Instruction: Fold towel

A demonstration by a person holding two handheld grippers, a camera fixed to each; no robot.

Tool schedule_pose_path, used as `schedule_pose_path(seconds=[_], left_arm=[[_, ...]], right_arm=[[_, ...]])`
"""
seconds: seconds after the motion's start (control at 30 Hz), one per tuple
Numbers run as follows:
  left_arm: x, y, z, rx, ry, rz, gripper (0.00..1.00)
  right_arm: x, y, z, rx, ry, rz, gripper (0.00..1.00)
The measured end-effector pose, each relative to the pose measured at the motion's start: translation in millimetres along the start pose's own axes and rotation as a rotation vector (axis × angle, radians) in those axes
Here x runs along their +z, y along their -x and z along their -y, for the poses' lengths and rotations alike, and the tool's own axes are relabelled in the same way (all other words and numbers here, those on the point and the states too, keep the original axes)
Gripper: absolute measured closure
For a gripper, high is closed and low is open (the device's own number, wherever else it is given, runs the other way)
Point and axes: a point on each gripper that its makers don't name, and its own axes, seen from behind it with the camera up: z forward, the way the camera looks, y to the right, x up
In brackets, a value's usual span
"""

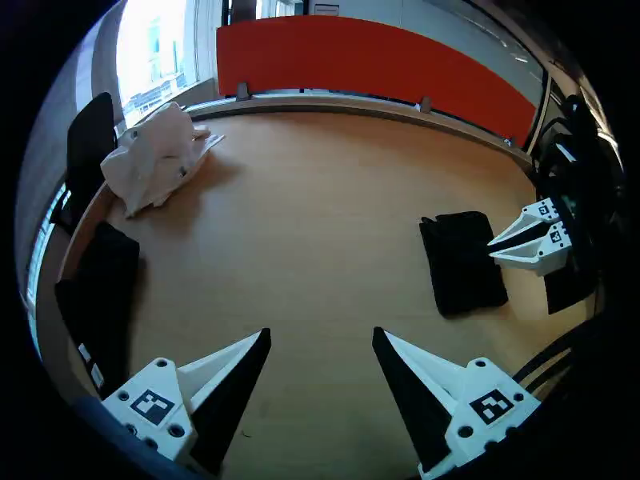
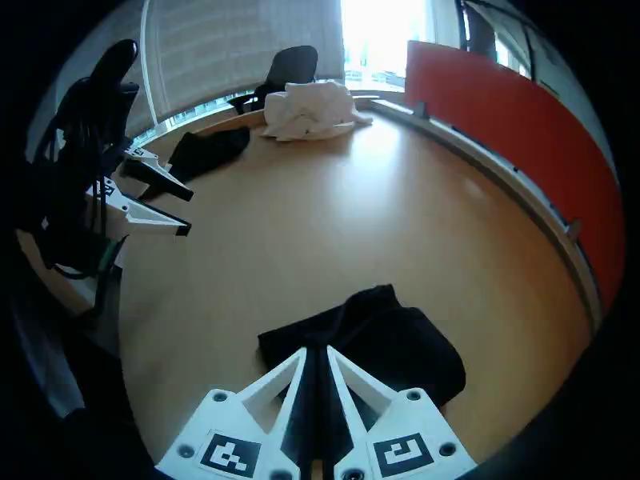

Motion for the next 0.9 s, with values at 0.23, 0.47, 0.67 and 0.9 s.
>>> schedule_pose_path(seconds=[0.23, 0.47, 0.67, 0.9], left_arm=[[0.4, -1, 0.6, 0.002, 0.0, -0.001, 0.06], [-0.9, -1, 3.0, 0.003, -0.003, -0.003, 0.06], [-2.3, -1, 3.7, 0.001, -0.005, -0.004, 0.06], [-3.4, 1, 3.6, 0.004, -0.006, -0.006, 0.06]], right_arm=[[-1.4, 0, 1, 0.0, -0.001, 0.005, 0.92], [-4.3, 7, 2, 0.004, 0.001, 0.019, 0.4], [-7.9, 11, 2, 0.013, 0.007, 0.017, 0.34], [-12.4, 21, 1, 0.034, 0.026, 0.026, 0.34]])
